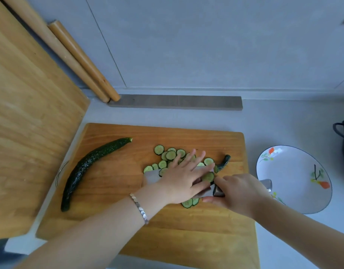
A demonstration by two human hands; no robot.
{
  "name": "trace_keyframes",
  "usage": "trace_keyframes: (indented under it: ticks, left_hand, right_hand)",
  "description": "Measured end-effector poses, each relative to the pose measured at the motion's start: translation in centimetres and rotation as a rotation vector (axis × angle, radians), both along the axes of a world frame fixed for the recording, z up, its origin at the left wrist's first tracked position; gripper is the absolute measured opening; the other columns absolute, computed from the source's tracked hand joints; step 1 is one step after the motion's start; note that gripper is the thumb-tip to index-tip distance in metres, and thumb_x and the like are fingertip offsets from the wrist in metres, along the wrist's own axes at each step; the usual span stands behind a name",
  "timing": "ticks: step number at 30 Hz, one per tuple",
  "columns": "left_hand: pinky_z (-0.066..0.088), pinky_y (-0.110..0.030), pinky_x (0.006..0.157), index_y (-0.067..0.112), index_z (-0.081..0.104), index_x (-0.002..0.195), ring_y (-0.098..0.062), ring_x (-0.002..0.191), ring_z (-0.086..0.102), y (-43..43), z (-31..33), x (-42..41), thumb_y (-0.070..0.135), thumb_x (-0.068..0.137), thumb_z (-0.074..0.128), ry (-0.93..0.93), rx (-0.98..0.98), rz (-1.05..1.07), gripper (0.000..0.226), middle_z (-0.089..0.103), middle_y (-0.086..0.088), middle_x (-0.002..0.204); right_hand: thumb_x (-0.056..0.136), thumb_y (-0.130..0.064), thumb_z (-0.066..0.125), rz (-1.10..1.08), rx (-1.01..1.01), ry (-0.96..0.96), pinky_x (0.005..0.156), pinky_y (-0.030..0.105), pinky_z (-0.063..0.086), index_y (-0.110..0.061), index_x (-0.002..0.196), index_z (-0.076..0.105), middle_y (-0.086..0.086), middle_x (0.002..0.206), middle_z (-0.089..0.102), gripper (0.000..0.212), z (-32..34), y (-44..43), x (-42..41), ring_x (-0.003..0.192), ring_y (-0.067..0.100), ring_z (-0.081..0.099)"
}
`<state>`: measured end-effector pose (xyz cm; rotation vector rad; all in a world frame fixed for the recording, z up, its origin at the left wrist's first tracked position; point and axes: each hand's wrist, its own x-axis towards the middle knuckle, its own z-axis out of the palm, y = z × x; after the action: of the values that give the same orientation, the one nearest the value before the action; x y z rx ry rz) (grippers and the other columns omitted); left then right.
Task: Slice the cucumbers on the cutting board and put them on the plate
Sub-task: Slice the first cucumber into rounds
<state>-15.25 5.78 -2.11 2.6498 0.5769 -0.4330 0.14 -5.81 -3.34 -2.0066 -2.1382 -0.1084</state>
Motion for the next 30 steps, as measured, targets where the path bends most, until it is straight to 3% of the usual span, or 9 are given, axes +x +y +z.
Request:
trace_keyframes:
  ticks: [4, 7, 10, 15, 20, 24, 26, 28, 30]
  left_hand:
    - [-0.008, -0.047, 0.112, 0.047, 0.012, 0.142, -0.015, 0.139, -0.018, 1.0, -1.1, 0.7, 0.045, 0.098, 0.014, 0.042, -0.048, 0.158, 0.044, -0.014, 0.006, 0.153]
    - [-0.005, -0.047, 0.112, 0.044, 0.020, 0.141, -0.017, 0.140, -0.014, 2.3, -1.9, -0.1, 0.043, 0.099, 0.016, 0.112, -0.005, 0.328, 0.042, -0.009, 0.003, 0.154]
    - [-0.007, -0.046, 0.111, 0.041, 0.015, 0.143, -0.016, 0.140, -0.014, 2.9, -1.8, -1.7, 0.044, 0.099, 0.018, 0.131, 0.056, 0.426, 0.045, -0.011, 0.003, 0.154]
    - [-0.009, -0.044, 0.112, 0.042, 0.002, 0.143, -0.013, 0.138, -0.018, 2.4, -1.2, -2.8, 0.064, 0.084, 0.009, 0.131, 0.084, 0.262, 0.064, -0.019, 0.006, 0.151]
    - [-0.003, -0.046, 0.111, 0.037, 0.001, 0.145, -0.017, 0.140, -0.012, 3.9, -1.8, -3.1, 0.041, 0.099, 0.023, 0.183, 0.094, 0.436, 0.051, -0.014, 0.001, 0.153]
    - [0.023, -0.043, 0.111, 0.022, 0.028, 0.143, -0.021, 0.137, 0.025, 5.2, -0.2, -3.4, 0.013, 0.095, 0.041, -0.143, 0.186, 0.683, 0.050, 0.025, -0.003, 0.151]
    - [0.040, -0.037, 0.099, 0.014, 0.047, 0.131, -0.023, 0.120, 0.047, 6.3, 1.3, -4.1, 0.008, 0.094, 0.043, -0.483, 0.220, 0.840, 0.038, 0.051, -0.004, 0.132]
    - [0.041, -0.026, 0.090, 0.010, 0.055, 0.120, -0.018, 0.108, 0.052, 7.3, 2.8, -5.5, 0.002, 0.093, 0.042, -0.758, 0.147, 0.978, 0.031, 0.059, -0.004, 0.118]
    - [0.038, -0.020, 0.086, 0.008, 0.056, 0.115, -0.014, 0.105, 0.052, 8.4, 3.1, -7.9, -0.001, 0.091, 0.042, -0.791, 0.083, 1.035, 0.030, 0.057, -0.005, 0.115]
  right_hand:
    - [0.089, -0.071, 0.008, 0.038, 0.009, 0.006, 0.032, 0.016, 0.024, -0.017, 0.047, 0.049, -0.006, 0.036, 0.042, 0.080, 0.5, 0.1, 0.2, 0.026, 0.018, 0.043]
    - [0.088, -0.072, 0.007, 0.054, -0.016, 0.042, 0.037, 0.017, 0.018, -0.019, 0.050, 0.032, -0.006, 0.036, 0.042, 0.069, 0.7, -0.2, 1.3, 0.027, 0.019, 0.044]
    - [0.088, -0.073, 0.007, 0.067, -0.025, 0.037, 0.039, 0.016, 0.017, -0.021, 0.059, 0.024, -0.006, 0.035, 0.041, 0.062, 1.0, -0.6, 2.6, 0.026, 0.018, 0.043]
    - [0.090, -0.069, 0.011, 0.149, 0.003, 0.028, 0.040, 0.016, 0.016, -0.020, 0.051, 0.035, -0.006, 0.036, 0.041, 0.067, 1.7, -1.0, 3.9, 0.026, 0.017, 0.042]
    - [0.086, -0.074, 0.006, 0.071, -0.162, -0.006, 0.039, 0.018, 0.014, -0.022, 0.056, 0.026, -0.007, 0.038, 0.042, 0.064, 3.3, -1.6, 4.1, 0.032, 0.018, 0.046]
    - [0.082, -0.076, 0.031, -0.239, -0.456, 0.137, 0.046, 0.017, 0.025, -0.029, 0.071, 0.045, -0.010, 0.059, 0.044, 0.051, 4.2, -2.0, 2.6, 0.065, 0.013, 0.049]
    - [0.084, -0.067, 0.043, -0.389, -0.518, 0.320, 0.046, 0.020, 0.029, -0.024, 0.071, 0.052, -0.008, 0.056, 0.046, 0.046, 4.1, -1.4, 0.9, 0.058, 0.011, 0.046]
    - [0.086, -0.060, 0.049, -0.487, -0.498, 0.527, 0.046, 0.024, 0.027, -0.018, 0.057, 0.042, -0.005, 0.048, 0.038, 0.051, 3.7, -1.0, -1.1, 0.047, 0.011, 0.038]
    - [0.086, -0.058, 0.048, -0.596, -0.502, 0.729, 0.049, 0.027, 0.026, -0.015, 0.057, 0.037, -0.005, 0.048, 0.034, 0.054, 3.2, -0.2, -3.5, 0.046, 0.014, 0.032]
